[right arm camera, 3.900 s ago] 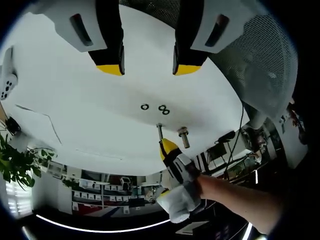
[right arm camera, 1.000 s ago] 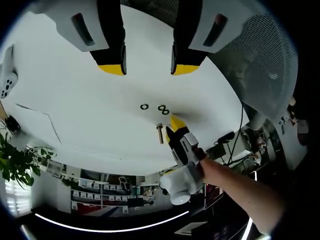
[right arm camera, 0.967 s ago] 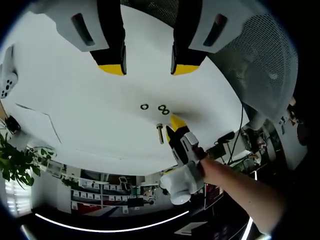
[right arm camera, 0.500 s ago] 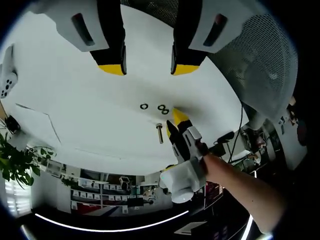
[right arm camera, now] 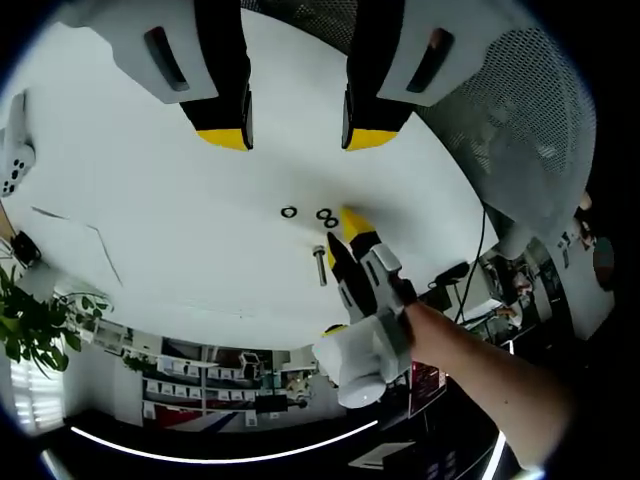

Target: Place the washer onto the threaded stud by aligning its center hole with the stud, sliding it down to the base, and recovering from edge contact or off-axis alignment until the washer reaches the visible bottom stop.

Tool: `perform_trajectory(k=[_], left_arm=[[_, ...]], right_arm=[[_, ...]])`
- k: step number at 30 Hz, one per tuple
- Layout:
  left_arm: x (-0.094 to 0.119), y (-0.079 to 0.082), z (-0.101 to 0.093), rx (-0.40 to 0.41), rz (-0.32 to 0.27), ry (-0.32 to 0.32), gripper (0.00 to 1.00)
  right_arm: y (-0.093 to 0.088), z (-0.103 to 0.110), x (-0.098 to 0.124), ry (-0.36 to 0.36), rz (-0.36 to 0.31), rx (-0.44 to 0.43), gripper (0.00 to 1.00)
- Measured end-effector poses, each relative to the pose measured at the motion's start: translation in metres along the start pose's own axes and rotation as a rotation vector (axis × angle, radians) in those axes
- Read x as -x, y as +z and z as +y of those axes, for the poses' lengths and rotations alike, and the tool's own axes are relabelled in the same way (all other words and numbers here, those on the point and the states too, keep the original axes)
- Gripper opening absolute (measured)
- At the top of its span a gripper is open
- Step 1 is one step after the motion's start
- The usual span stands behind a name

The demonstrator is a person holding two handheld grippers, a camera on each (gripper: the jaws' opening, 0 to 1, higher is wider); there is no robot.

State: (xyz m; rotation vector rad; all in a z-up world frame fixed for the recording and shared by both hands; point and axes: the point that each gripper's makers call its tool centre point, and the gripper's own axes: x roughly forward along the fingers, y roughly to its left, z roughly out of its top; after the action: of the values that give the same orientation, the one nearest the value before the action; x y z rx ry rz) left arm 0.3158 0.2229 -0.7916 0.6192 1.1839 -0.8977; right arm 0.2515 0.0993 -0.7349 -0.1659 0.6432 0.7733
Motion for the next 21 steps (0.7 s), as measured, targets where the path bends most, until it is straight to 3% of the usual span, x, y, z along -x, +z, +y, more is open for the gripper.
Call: perform_trajectory(k=[21], left_arm=[[-0.0038,0.0004,0.0013,-0.131,0.024,0.017,0.24]], right_arm=[[0.0012,0.0015,0.0005,0.005,-0.003,0.002,0.37]])
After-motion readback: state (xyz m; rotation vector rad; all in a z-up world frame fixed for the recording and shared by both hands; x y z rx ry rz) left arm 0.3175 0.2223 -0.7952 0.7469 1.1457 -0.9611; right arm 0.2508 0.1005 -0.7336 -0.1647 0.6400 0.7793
